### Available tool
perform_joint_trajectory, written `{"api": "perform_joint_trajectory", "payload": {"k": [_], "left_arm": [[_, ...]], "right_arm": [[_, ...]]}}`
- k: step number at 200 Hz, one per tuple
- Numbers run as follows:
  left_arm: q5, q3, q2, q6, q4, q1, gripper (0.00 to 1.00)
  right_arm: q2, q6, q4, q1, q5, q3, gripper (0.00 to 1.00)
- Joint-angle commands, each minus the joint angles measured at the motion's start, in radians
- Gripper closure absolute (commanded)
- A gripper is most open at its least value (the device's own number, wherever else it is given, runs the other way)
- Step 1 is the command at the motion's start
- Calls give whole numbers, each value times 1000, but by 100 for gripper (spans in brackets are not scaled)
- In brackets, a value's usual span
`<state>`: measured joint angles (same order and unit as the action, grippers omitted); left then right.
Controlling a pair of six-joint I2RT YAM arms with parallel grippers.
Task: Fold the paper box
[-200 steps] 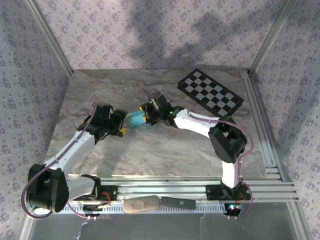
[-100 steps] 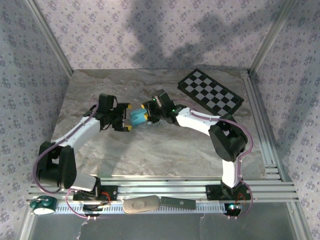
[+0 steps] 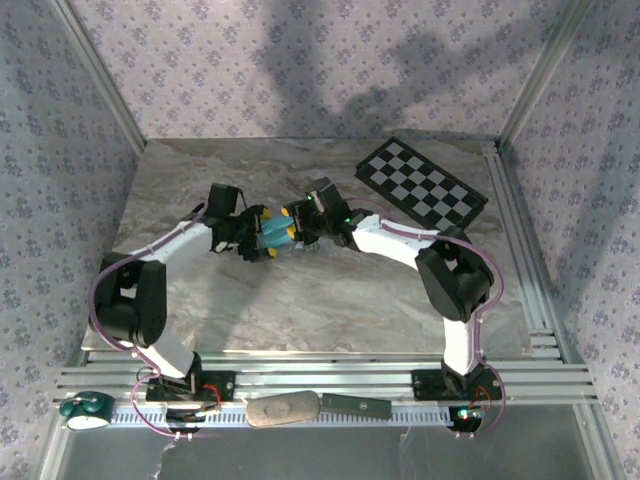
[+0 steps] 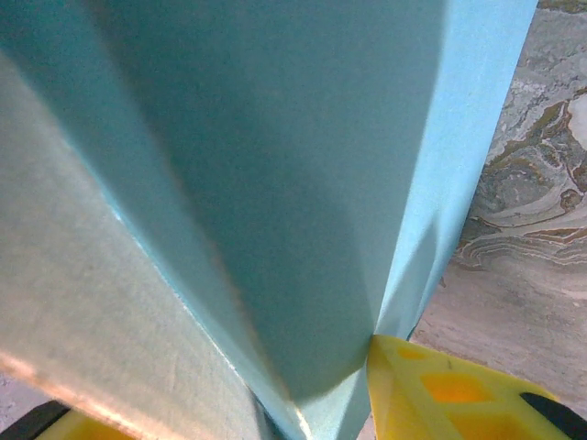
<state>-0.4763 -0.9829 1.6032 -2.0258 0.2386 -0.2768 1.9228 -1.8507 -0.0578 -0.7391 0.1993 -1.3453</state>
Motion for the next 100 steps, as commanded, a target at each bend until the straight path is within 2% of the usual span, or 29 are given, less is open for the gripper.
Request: {"api": "perform_joint_trajectory", "payload": {"k": [1,36,100], "left_arm": [[-25,-60,41,-26,25,-6,16],[-22,-87,64,-20,74,-12,24],[5,-121,84,-17,143,-17,28]], "right_arm": [[40,-19,58,-3,15,4,57],[43,-16,58,-2,14,4,57],[43,-14,53,-1,20,4,57]]}}
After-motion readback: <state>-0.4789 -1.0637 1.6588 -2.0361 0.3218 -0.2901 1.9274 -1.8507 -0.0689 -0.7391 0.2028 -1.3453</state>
